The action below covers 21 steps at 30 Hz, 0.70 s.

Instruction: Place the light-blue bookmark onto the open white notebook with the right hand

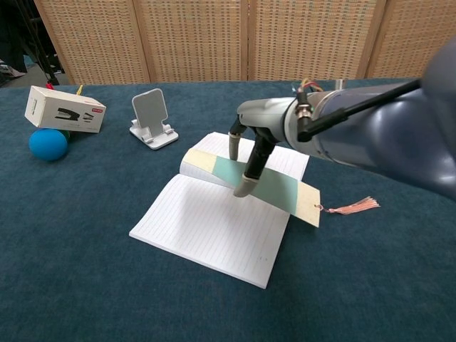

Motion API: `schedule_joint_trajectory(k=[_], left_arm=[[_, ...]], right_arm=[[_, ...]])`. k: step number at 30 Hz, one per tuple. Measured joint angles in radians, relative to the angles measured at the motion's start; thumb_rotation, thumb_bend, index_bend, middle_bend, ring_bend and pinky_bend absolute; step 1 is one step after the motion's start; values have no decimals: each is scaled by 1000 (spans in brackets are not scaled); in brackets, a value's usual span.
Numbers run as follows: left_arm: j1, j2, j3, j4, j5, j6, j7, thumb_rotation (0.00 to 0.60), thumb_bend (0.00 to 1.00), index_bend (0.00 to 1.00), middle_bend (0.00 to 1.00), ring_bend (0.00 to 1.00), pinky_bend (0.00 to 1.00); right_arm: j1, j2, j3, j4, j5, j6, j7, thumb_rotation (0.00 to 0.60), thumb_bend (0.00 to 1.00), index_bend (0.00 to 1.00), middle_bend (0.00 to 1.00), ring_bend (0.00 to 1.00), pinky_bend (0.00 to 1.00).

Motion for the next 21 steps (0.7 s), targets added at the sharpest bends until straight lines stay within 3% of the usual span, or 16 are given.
schedule_joint_trajectory(k=[8, 19, 21], left_arm=[[-12, 2, -11, 3, -31, -30, -3, 600, 0, 0, 0, 0, 0], [-20, 13, -22, 19, -60, -63, -44, 600, 0, 0, 0, 0, 0], [-24, 14, -23, 22, -64, -72, -47, 600, 0, 0, 0, 0, 0]], right_arm=[[60, -134, 59, 139, 59, 37, -28, 600, 441, 571, 0, 0, 0], [119, -274, 110, 333, 97, 7, -81, 600, 437, 570, 0, 0, 0], [125, -295, 123, 357, 99, 3, -84, 600, 401, 509, 0, 0, 0]])
